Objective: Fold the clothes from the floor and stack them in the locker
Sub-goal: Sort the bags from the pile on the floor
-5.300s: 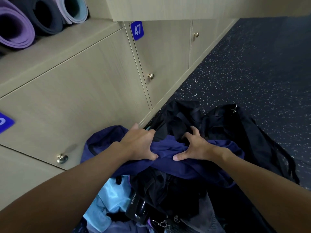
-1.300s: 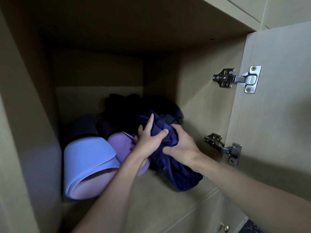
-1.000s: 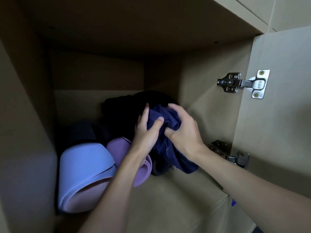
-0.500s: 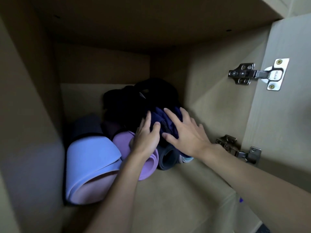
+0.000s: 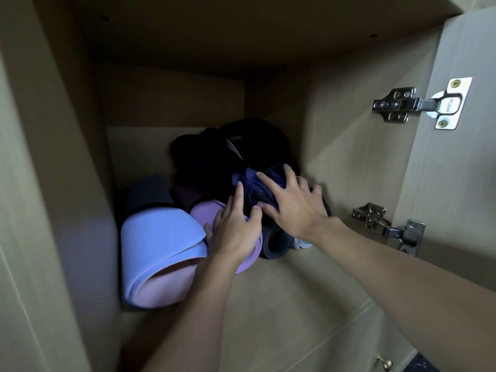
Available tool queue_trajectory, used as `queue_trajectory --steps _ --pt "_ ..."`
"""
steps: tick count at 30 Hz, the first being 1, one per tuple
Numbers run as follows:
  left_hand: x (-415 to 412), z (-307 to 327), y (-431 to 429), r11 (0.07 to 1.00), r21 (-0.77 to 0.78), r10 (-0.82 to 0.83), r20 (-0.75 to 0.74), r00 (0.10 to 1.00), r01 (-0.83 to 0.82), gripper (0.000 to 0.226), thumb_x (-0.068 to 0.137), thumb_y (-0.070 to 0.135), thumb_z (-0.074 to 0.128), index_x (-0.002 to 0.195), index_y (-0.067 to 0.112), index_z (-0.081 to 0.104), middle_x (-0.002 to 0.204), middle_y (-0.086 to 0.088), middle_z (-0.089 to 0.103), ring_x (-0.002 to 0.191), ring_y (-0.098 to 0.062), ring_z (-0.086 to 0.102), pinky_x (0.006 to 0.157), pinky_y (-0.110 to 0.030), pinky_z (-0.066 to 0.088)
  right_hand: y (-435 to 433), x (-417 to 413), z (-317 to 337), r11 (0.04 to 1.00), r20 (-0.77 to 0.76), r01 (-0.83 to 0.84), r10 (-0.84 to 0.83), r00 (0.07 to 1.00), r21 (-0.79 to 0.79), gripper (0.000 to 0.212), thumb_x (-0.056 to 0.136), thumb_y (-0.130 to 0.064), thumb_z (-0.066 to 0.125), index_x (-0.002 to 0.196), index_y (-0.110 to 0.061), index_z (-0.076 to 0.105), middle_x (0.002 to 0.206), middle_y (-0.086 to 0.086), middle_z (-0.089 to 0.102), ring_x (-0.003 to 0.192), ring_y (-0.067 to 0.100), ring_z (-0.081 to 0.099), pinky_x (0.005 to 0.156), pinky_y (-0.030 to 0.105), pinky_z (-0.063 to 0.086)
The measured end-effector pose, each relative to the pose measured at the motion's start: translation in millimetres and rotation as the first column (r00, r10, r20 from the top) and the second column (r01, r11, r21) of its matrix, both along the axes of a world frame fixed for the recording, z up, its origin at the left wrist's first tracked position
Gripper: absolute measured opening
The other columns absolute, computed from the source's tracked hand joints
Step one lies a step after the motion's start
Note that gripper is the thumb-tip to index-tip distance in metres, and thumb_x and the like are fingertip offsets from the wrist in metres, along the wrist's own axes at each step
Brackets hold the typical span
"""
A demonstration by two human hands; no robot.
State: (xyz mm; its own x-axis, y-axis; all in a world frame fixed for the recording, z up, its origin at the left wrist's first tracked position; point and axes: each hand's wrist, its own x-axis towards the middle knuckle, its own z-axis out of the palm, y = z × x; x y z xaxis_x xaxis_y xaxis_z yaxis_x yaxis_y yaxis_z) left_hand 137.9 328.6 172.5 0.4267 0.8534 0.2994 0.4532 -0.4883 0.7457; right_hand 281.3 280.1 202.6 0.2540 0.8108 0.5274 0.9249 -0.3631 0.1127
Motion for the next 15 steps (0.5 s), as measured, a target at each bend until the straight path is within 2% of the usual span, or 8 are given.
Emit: queue_trajectory --steps 2,5,7,12,15 --pt "-3.3 -2.5 -2.6 1.000 0.015 0.018 -0.015 1.000 -0.018 0.065 0.100 0.045 0.034 0.156 0.045 0.002 0.147 0.012 0.047 0.141 -0.019 0.034 0.116 -0.054 0.013 10.7 -0.9 1.6 1.000 0.008 0.009 -0.009 1.000 -0.014 0.067 0.093 -0.070 0.030 0.151 -0.052 0.001 0.162 0.013 0.006 0.135 0.041 0.032 0.101 0.058 0.032" --pt "-6.4 -3.2 -4.0 0.998 0.051 0.049 -0.060 0.997 -0.046 0.064 0.100 0.044 0.034 0.157 0.044 0.005 0.156 0.011 0.037 0.144 -0.019 0.028 0.117 -0.054 0.016 25.9 -0.3 5.4 0.998 -0.001 0.014 -0.014 1.000 -0.064 0.067 0.093 -0.071 0.030 0.151 -0.051 0.004 0.160 0.013 0.010 0.135 0.040 0.033 0.101 0.058 0.033" --pt "-6.2 -3.0 -3.6 0.998 0.050 0.050 -0.088 0.995 -0.045 0.063 0.101 0.045 0.034 0.157 0.045 0.005 0.155 0.008 0.039 0.144 -0.020 0.028 0.117 -0.055 0.016 27.7 3.2 6.1 0.997 -0.029 0.000 -0.002 1.000 -0.080 0.068 0.092 -0.072 0.032 0.151 -0.050 0.005 0.160 0.012 0.010 0.137 0.040 0.029 0.104 0.057 0.030" --pt "-10.2 0.1 -12.2 0.997 0.068 0.031 -0.143 0.989 -0.022 0.067 0.100 0.048 0.035 0.156 0.047 -0.002 0.155 0.006 0.038 0.145 -0.023 0.027 0.117 -0.057 0.015 -0.2 3.8 3.2 0.999 -0.040 -0.035 0.033 0.999 -0.041 0.074 0.091 -0.071 0.035 0.153 -0.047 0.003 0.164 0.012 0.003 0.149 0.035 0.008 0.116 0.057 0.012" --pt "-17.2 6.0 -16.0 0.993 0.114 0.018 -0.134 0.991 -0.003 0.066 0.100 0.049 0.037 0.156 0.046 0.002 0.157 0.008 0.035 0.145 -0.023 0.029 0.116 -0.055 0.023 -24.1 2.3 -0.5 0.999 -0.046 -0.028 0.027 0.999 -0.016 0.076 0.092 -0.069 0.037 0.154 -0.042 0.002 0.165 0.012 0.001 0.151 0.031 0.003 0.118 0.056 0.006"
